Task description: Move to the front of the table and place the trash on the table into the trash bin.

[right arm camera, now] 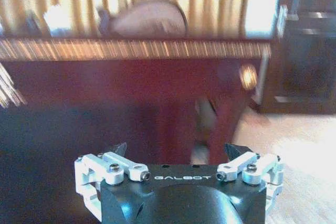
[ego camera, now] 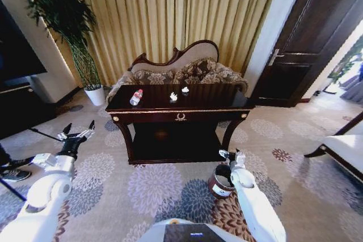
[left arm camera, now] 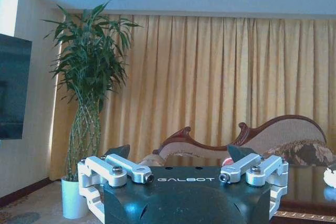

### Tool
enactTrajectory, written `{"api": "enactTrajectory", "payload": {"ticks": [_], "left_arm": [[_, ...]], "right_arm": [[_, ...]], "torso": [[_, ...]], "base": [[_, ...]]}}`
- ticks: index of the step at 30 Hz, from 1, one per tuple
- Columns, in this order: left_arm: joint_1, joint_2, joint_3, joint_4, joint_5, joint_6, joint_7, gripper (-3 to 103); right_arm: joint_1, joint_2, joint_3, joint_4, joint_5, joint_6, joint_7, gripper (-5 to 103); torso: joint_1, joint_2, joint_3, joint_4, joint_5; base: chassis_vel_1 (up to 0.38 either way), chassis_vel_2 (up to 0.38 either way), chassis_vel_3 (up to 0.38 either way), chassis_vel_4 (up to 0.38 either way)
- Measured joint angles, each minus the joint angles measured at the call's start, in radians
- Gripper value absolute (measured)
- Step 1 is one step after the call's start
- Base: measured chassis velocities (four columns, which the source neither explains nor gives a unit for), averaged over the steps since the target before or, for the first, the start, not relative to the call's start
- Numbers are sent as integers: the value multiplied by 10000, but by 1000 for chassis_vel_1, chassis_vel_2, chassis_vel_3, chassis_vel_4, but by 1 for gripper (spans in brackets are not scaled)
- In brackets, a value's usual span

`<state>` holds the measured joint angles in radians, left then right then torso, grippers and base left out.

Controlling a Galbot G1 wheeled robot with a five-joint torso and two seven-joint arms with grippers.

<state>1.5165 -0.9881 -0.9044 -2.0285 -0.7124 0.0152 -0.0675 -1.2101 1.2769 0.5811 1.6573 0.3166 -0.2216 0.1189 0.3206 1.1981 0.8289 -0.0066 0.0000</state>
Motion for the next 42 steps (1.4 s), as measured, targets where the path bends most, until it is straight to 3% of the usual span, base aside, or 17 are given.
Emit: {"api": "enactTrajectory", "payload": {"ticks": [1, 3, 5, 6, 9, 12, 22, 30, 42], "left_arm": [[-4, -3, -6, -27, 18, 58, -72, 100], [7, -20, -18, -84, 22, 119, -120, 100], [19, -72, -35, -267, 42, 266, -322, 100], [19, -72, -35, -267, 42, 266, -322, 100], [-1, -31, -178, -601, 146, 630, -685, 100], [-11, 31, -311, -748, 249, 832, -874, 100], [-149, -291, -240, -996, 695, 1070, -1068, 100], [-595, -256, -77, -1484, 680, 1832, -1213, 100], [-505, -439, -89, -1836, 618, 1961, -1323, 100]], "right_arm": [[-357, -471, -139, 1845, 692, -308, 1, 100], [-449, -677, -218, 2519, 989, -484, 0, 100], [-538, -1190, -455, 3962, 1954, -987, 0, 100], [-538, -1190, -455, 3962, 1954, -987, 0, 100], [-391, -1932, -648, 5400, 3410, -1642, 0, 100], [-247, -2222, -568, 5722, 3857, -1815, -1, 100], [-34, -1858, -409, 5615, 3237, -1843, 0, 100], [229, -1962, -638, 5246, 3048, -1817, 0, 100], [185, -1928, -655, 5050, 2871, -1650, 0, 100]], "torso": [[0, 0, 0, 0, 0], [0, 0, -1, 0, -1], [-1, 0, -1, 0, -1], [-1, 0, -1, 0, -1], [-1, 0, -1, 2, 0], [-1, 0, -1, 1, 1], [0, -1, 0, 0, 0], [-2, 0, -1, -1, 1], [-1, 0, 0, 3, 1]], "base": [[0, 0, 0, 0], [0, 0, 0, 0], [0, 0, 0, 0], [0, 0, 0, 0], [0, 0, 0, 0], [0, 0, 0, 0], [0, 0, 0, 0], [-13, 5, 9, -7], [-142, 155, 150, -148]]}}
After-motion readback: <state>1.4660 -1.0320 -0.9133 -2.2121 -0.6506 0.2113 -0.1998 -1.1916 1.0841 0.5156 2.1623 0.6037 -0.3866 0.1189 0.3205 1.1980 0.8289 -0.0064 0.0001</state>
